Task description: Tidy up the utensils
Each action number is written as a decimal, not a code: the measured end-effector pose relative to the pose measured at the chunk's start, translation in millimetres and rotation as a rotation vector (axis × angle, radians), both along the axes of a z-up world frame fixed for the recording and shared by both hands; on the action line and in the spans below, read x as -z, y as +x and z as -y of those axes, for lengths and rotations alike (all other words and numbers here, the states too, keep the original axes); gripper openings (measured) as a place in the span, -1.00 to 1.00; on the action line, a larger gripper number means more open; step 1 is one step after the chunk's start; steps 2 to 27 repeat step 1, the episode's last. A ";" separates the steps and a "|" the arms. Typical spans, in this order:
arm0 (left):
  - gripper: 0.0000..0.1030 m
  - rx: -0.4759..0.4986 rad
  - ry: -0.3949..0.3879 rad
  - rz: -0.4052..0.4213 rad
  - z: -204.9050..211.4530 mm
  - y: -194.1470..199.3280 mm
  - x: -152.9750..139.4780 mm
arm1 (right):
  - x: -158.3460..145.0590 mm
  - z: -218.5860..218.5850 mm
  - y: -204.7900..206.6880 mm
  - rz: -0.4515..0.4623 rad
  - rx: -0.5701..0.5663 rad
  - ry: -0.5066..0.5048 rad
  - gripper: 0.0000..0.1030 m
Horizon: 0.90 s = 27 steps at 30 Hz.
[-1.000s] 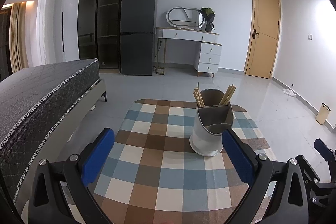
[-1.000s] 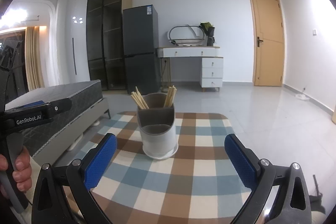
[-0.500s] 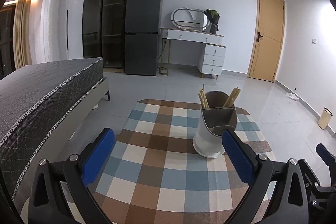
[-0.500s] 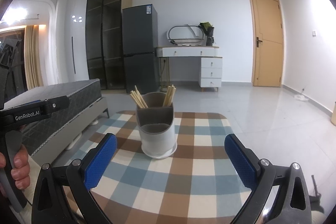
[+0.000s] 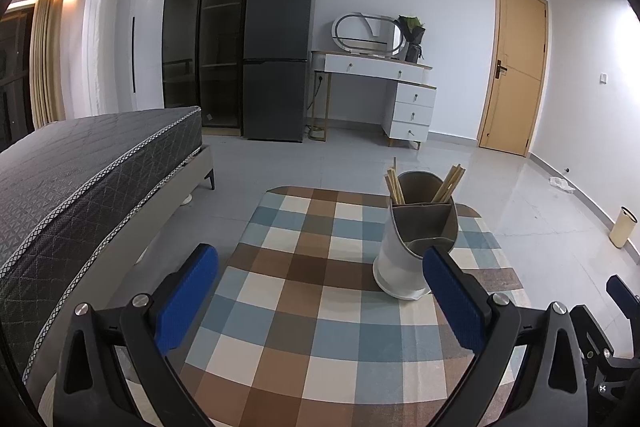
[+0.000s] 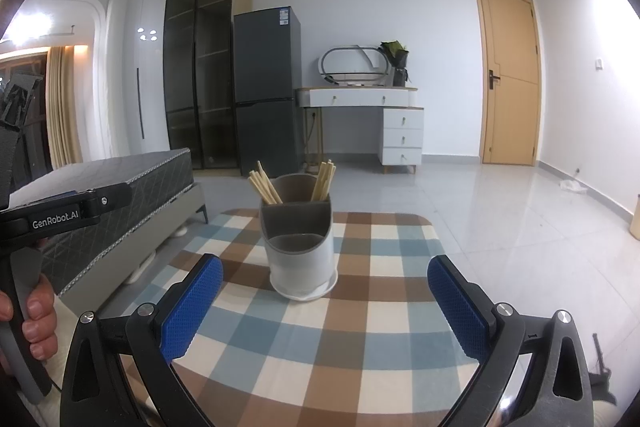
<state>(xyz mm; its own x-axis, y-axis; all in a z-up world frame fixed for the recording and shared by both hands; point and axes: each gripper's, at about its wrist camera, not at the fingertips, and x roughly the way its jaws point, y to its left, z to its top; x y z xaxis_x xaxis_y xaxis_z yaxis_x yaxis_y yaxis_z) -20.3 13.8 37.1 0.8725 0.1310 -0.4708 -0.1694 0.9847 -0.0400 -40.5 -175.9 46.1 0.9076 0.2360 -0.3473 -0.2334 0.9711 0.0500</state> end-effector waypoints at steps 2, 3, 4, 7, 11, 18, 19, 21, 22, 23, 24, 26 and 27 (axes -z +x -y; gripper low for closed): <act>0.93 -0.002 -0.002 -0.001 -0.4 0.4 0.6 | 0.2 -0.3 0.2 -0.001 0.000 0.001 1.00; 0.93 -0.002 -0.002 -0.001 -0.4 0.4 0.6 | 0.2 -0.3 0.2 -0.001 0.000 0.001 1.00; 0.93 -0.002 -0.002 -0.001 -0.4 0.4 0.6 | 0.2 -0.3 0.2 -0.001 0.000 0.001 1.00; 0.93 -0.002 -0.002 -0.001 -0.4 0.4 0.6 | 0.2 -0.3 0.2 -0.001 0.000 0.001 1.00; 0.93 -0.002 -0.002 -0.001 -0.4 0.4 0.6 | 0.2 -0.3 0.2 -0.001 0.000 0.001 1.00; 0.93 -0.002 -0.002 -0.001 -0.4 0.4 0.6 | 0.2 -0.3 0.2 -0.001 0.000 0.001 1.00; 0.93 -0.002 -0.002 -0.001 -0.4 0.4 0.6 | 0.2 -0.3 0.2 -0.001 0.000 0.001 1.00; 0.93 -0.002 -0.002 -0.001 -0.4 0.4 0.6 | 0.2 -0.3 0.2 -0.001 0.000 0.001 1.00; 0.93 -0.002 -0.002 -0.001 -0.4 0.4 0.6 | 0.2 -0.3 0.2 -0.001 0.000 0.001 1.00; 0.93 -0.002 -0.002 -0.001 -0.4 0.4 0.6 | 0.2 -0.3 0.2 -0.001 0.000 0.001 1.00; 0.93 -0.002 -0.002 -0.001 -0.4 0.4 0.6 | 0.2 -0.3 0.2 -0.001 0.000 0.001 1.00; 0.93 -0.002 -0.002 -0.001 -0.4 0.4 0.6 | 0.2 -0.3 0.2 -0.001 0.000 0.001 1.00; 0.93 -0.002 -0.002 -0.001 -0.4 0.4 0.6 | 0.2 -0.3 0.2 -0.001 0.000 0.001 1.00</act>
